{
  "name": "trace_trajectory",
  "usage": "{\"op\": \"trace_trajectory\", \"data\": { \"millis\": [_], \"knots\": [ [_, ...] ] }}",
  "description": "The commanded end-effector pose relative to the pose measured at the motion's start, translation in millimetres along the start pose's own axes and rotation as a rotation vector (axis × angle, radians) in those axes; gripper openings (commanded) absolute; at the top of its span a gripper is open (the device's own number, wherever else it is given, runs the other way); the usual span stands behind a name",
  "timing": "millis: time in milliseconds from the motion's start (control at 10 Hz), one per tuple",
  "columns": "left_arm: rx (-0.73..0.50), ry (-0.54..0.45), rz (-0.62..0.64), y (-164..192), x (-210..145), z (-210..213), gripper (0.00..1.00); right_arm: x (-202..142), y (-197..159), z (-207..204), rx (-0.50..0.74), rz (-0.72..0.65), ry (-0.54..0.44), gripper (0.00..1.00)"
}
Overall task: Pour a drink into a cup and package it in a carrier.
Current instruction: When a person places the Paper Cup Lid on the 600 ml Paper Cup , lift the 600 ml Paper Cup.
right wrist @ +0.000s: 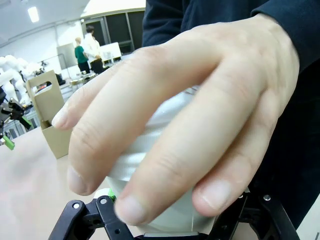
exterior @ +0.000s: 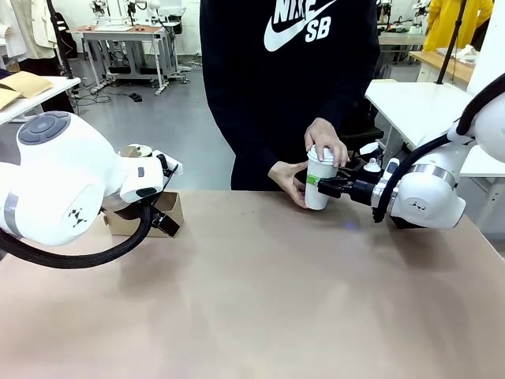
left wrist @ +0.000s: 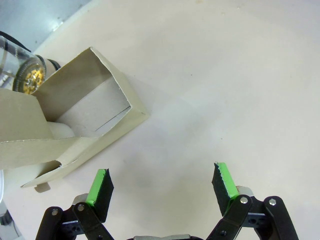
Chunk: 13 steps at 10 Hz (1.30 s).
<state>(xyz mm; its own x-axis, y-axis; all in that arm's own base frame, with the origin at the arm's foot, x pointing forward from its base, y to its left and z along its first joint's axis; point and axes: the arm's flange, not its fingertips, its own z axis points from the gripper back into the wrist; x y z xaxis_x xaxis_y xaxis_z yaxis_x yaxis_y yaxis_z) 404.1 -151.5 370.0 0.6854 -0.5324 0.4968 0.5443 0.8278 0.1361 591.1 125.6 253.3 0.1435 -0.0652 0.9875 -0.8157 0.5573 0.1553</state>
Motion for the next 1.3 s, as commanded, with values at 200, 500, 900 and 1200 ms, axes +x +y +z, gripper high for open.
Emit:
{"op": "trace_trajectory", "data": {
  "millis": [200, 500, 900, 1200],
  "knots": [
    [-0.001, -0.001, -0.001, -0.3, 0.0, 0.5, 1.00, 9.2, 2.1, -3.7, 0.005, 0.004, -0.020, 0.81],
    [-0.001, -0.001, -0.001, -0.3, 0.0, 0.5, 1.00, 9.2, 2.1, -3.7, 0.005, 0.004, -0.020, 0.81],
    [-0.001, -0.001, -0.001, -0.3, 0.0, 0.5, 1.00, 9.2, 2.1, -3.7, 0.005, 0.004, -0.020, 0.81],
    [-0.001, -0.001, -0.001, -0.3, 0.0, 0.5, 1.00, 9.2, 2.1, -3.7, 0.005, 0.004, -0.020, 0.81]
  ]
}}
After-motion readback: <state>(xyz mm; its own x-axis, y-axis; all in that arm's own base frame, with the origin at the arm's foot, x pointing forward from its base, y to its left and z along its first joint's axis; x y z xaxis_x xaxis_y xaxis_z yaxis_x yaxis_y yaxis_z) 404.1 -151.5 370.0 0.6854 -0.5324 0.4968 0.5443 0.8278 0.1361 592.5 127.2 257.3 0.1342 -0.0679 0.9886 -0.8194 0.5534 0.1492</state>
